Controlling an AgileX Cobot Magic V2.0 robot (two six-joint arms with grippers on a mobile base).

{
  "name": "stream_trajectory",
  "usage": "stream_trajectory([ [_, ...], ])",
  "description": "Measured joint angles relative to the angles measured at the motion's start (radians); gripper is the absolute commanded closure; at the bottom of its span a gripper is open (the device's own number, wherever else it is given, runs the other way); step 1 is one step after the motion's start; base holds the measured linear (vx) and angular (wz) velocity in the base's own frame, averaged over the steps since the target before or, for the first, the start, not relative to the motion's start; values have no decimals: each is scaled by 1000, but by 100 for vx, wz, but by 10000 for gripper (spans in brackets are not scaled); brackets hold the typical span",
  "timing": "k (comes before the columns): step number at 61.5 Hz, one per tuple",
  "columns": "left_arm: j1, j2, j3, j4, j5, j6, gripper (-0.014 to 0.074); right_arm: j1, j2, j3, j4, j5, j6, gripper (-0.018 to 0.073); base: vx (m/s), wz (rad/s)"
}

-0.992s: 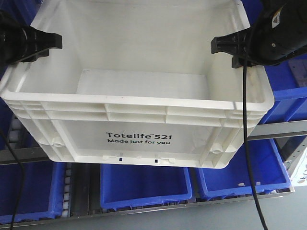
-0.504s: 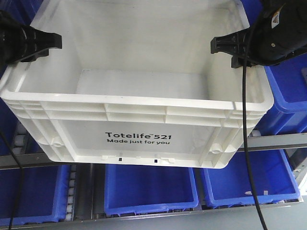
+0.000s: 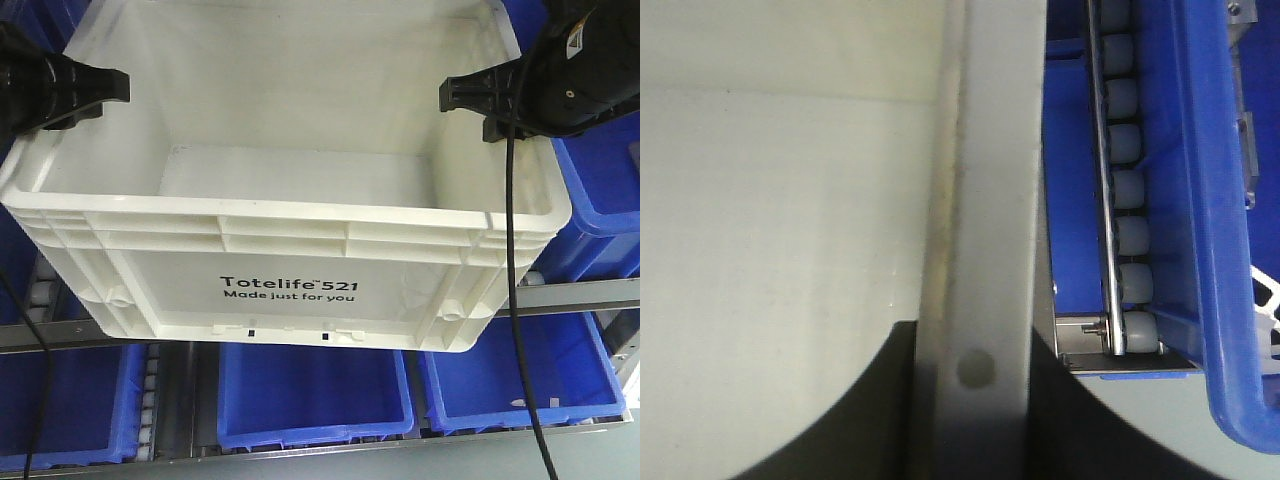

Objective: Move bin from left to right shelf
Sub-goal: 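Align the held tote over the empty roller lane between blue bins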

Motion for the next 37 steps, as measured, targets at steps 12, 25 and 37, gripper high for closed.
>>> stream_trajectory([
  [12, 0, 0, 0, 0, 0, 0, 514, 0, 0, 0, 0, 0, 0, 497, 1, 6],
  [25, 0, 0, 0, 0, 0, 0, 514, 0, 0, 0, 1, 0, 0, 497, 2, 8],
  [37, 0, 0, 0, 0, 0, 0, 514, 0, 0, 0, 1, 0, 0, 497, 1, 4],
])
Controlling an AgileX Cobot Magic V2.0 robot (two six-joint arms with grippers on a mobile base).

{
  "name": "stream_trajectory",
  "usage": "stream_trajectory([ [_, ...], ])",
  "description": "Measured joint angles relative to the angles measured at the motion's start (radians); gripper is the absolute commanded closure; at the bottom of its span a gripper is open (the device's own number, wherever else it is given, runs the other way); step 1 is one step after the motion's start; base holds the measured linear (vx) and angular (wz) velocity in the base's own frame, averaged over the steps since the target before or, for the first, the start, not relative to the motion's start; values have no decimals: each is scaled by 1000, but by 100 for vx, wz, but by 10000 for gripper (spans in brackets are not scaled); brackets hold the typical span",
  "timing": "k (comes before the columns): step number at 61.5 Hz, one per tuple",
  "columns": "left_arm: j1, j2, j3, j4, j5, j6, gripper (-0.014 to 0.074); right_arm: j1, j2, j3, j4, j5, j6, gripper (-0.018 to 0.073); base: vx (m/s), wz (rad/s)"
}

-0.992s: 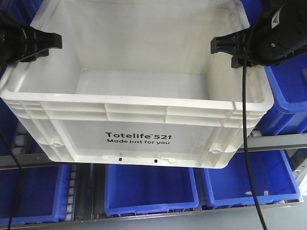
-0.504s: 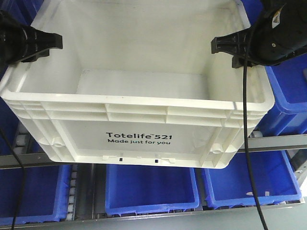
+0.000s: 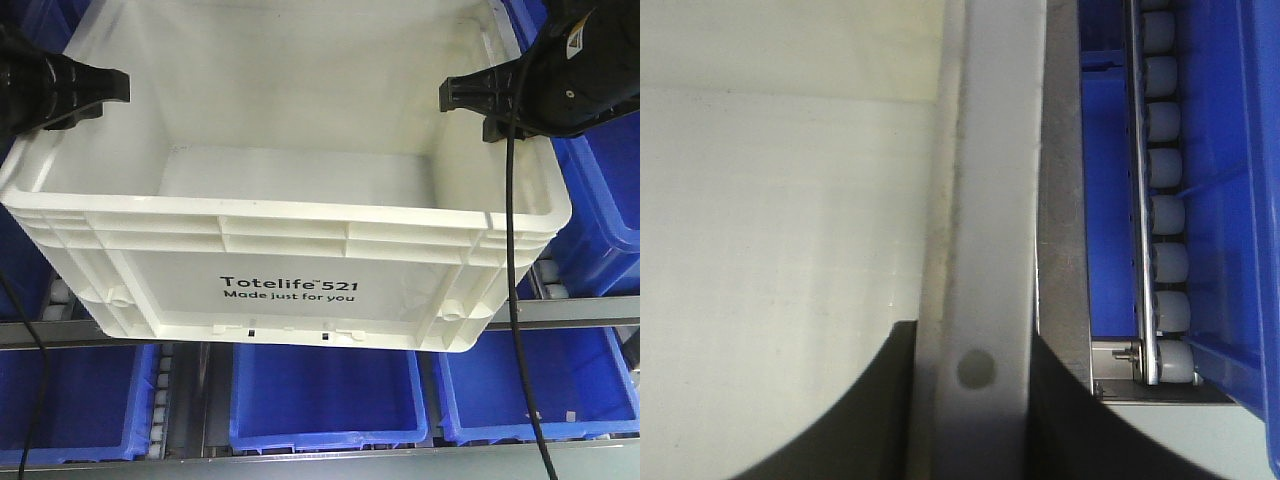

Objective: Move bin from left to right shelf
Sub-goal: 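Align the held tote over the empty roller lane between blue bins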

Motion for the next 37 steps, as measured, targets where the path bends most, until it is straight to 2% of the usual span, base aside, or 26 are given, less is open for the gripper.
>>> stream_trajectory([
  [37, 0, 0, 0, 0, 0, 1, 514, 0, 0, 0, 0, 0, 0, 497, 1, 2],
])
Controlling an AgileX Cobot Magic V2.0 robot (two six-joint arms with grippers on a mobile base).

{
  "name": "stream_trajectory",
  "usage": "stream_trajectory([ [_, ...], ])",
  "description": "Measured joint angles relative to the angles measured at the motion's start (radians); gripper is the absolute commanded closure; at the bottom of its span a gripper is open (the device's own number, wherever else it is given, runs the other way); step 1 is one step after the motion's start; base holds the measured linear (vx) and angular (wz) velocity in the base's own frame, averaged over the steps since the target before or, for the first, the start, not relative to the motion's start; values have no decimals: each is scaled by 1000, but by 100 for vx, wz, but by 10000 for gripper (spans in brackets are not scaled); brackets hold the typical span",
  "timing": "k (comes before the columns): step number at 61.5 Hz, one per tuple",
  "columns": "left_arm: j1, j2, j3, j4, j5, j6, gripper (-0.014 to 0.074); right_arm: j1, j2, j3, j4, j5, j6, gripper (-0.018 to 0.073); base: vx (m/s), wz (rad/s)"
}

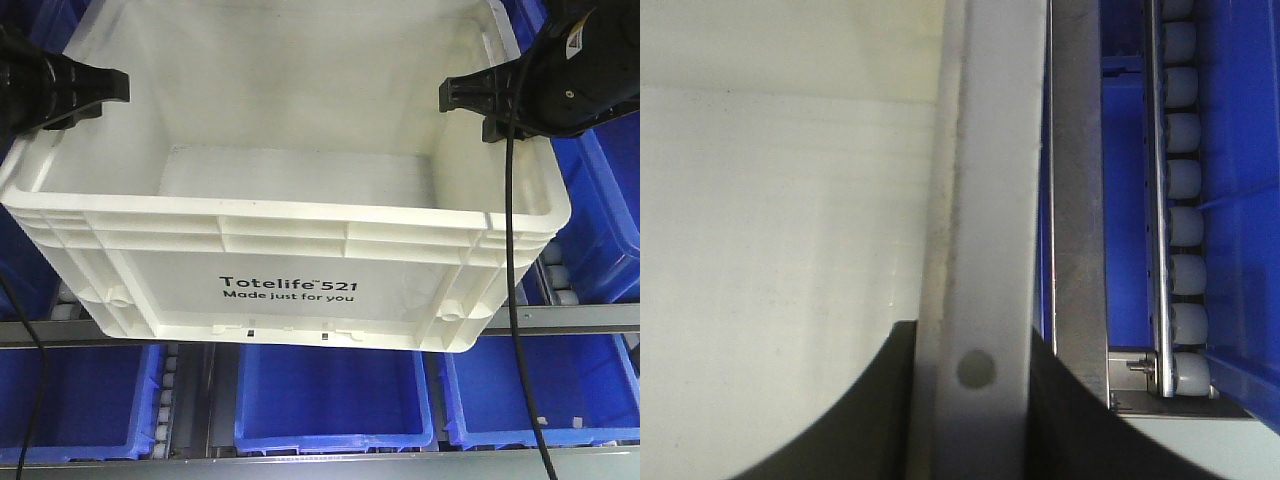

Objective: Move bin from left to right shelf
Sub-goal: 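Align the held tote over the empty roller lane between blue bins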

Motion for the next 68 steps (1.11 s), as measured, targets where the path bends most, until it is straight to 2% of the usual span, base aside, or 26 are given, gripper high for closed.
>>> stream_trajectory([
  [68, 0, 0, 0, 0, 0, -1, 514, 0, 0, 0, 0, 0, 0, 497, 1, 1],
])
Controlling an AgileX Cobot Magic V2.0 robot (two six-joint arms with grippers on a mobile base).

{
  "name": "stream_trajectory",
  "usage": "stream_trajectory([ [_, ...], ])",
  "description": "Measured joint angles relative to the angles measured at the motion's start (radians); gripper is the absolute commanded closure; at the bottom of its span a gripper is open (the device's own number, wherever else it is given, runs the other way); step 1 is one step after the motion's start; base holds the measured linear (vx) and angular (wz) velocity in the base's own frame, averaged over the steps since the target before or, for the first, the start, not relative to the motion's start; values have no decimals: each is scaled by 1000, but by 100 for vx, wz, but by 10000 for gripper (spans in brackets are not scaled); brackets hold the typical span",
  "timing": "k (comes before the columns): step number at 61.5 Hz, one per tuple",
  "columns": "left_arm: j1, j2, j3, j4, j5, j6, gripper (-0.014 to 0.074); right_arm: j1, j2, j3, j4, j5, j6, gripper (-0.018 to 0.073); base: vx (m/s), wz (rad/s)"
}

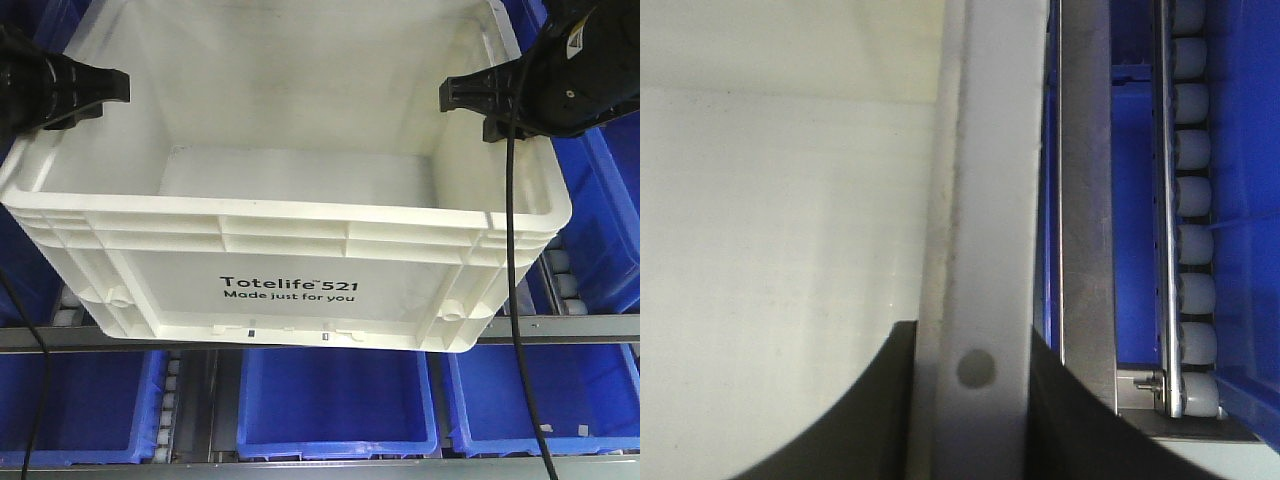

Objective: Move bin from left to right shelf
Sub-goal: 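Align the held tote over the empty roller lane between blue bins, then lower the tote onto the roller lane with both grippers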

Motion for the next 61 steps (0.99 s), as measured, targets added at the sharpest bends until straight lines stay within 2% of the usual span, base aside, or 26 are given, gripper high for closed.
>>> stream_trajectory([
  [31, 0, 2, 0, -7, -14, 0, 514, 0, 0, 0, -17, -10, 1, 497, 0, 0],
  [49, 0, 130, 1, -42, -175, 4, 514, 0, 55, 0, -189, -103, 33, 497, 0, 0],
  [61, 2, 218, 7, -40, -267, 4, 514, -2, 144, 0, -275, -160, 110, 494, 0, 0],
])
